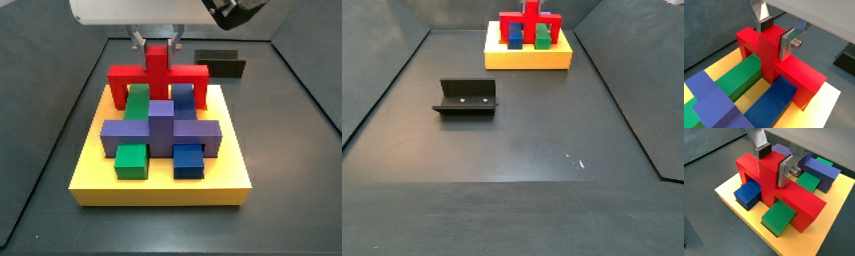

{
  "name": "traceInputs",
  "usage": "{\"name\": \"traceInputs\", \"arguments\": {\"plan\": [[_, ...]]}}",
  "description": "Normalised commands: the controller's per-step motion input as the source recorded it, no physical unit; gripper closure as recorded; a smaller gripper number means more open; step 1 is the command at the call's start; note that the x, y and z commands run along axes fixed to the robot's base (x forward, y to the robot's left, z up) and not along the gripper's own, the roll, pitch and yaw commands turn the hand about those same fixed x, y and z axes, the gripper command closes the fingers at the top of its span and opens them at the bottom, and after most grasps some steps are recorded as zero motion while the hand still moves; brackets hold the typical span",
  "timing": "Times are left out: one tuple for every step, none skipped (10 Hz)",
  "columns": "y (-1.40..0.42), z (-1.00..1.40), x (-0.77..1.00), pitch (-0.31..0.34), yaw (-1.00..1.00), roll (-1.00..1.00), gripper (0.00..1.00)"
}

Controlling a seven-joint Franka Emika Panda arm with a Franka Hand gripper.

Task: Pick up the red object. Move up. Place the red object on the fixture. Regrasp the red object. Move to above the board. Insert the red object.
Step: Insert the red object.

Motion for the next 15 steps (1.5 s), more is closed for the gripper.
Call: {"name": "traceInputs", "arguments": {"plan": [[0.0,-0.22,0.04,0.0,0.1,0.1,1.0],[0.0,-0.21,0.04,0.0,0.1,0.1,1.0],[0.0,-0.17,0.01,0.004,0.09,0.1,1.0],[0.0,-0.18,0.07,0.014,0.1,0.11,1.0],[0.0,-0.21,0.18,0.034,0.11,0.11,1.0],[-0.02,-0.21,0.27,0.036,0.0,0.1,1.0],[-0.08,-0.23,0.34,0.014,0.0,0.09,1.0],[-0.07,-0.25,0.25,0.043,-0.07,0.11,1.0],[0.0,-0.25,0.07,0.056,-0.13,0.11,1.0],[0.0,-0.25,-0.07,0.029,-0.17,0.08,1.0],[0.0,-0.23,-0.22,0.019,-0.17,0.07,1.0],[0.01,-0.08,-0.4,0.0,-0.13,0.01,1.0],[0.0,-0.04,-0.33,0.0,-0.06,0.0,1.0],[0.0,-0.06,-0.3,0.0,-0.03,0.01,1.0],[0.0,-0.08,-0.05,0.0,0.0,0.0,1.0]]}}
